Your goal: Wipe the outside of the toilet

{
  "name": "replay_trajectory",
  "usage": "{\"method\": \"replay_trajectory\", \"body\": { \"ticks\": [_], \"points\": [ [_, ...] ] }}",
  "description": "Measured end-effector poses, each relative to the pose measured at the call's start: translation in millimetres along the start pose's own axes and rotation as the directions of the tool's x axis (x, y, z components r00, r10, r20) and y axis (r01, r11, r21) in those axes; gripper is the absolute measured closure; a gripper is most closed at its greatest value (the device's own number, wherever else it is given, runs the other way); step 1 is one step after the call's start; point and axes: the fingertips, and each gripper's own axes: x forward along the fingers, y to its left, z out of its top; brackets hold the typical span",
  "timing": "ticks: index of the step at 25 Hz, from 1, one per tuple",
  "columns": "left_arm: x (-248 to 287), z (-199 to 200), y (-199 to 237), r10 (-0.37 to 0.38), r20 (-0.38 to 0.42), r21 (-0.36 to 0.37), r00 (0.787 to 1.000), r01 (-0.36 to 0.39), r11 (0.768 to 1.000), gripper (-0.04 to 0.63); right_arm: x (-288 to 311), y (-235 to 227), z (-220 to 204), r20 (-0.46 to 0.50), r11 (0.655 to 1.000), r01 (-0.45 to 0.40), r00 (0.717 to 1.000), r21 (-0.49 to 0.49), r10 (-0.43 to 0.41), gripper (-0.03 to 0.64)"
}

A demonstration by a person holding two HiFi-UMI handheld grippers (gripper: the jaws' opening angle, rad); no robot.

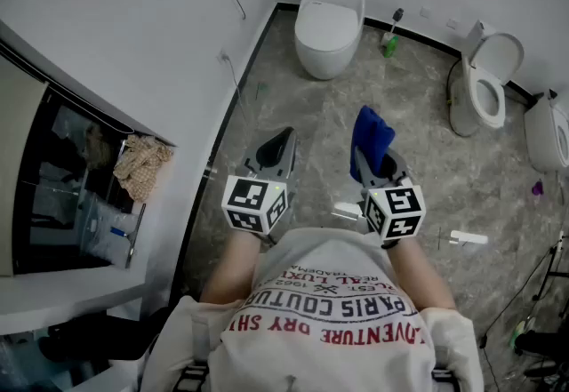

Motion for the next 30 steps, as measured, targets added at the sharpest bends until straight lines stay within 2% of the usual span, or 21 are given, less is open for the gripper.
{"method": "replay_trajectory", "body": {
  "ticks": [11,18,24,30],
  "points": [
    [2.5,-7.5,13.3,0.007,-0.013,-0.005,1.0,-0.008,1.0,0.589,14.2,2.5,-3.4,-0.013,1.0,-0.011,1.0,-0.006,0.011,0.541],
    [7.6,-21.3,32.9,0.021,-0.038,-0.028,0.999,-0.022,0.999,0.589,36.4,-12.5,-7.8,-0.038,0.999,0.008,0.999,0.037,-0.007,0.541],
    [33.7,-33.8,40.9,0.044,-0.08,-0.043,0.996,-0.047,0.998,0.589,61.7,-44.4,-10.2,-0.067,0.999,0.001,0.998,0.054,0.003,0.541],
    [94.6,-31.0,61.1,0.1,-0.112,-0.055,0.989,-0.106,0.993,0.589,117.2,-103.8,1.8,-0.07,0.997,-0.03,0.997,0.074,0.035,0.541]
  ]
}}
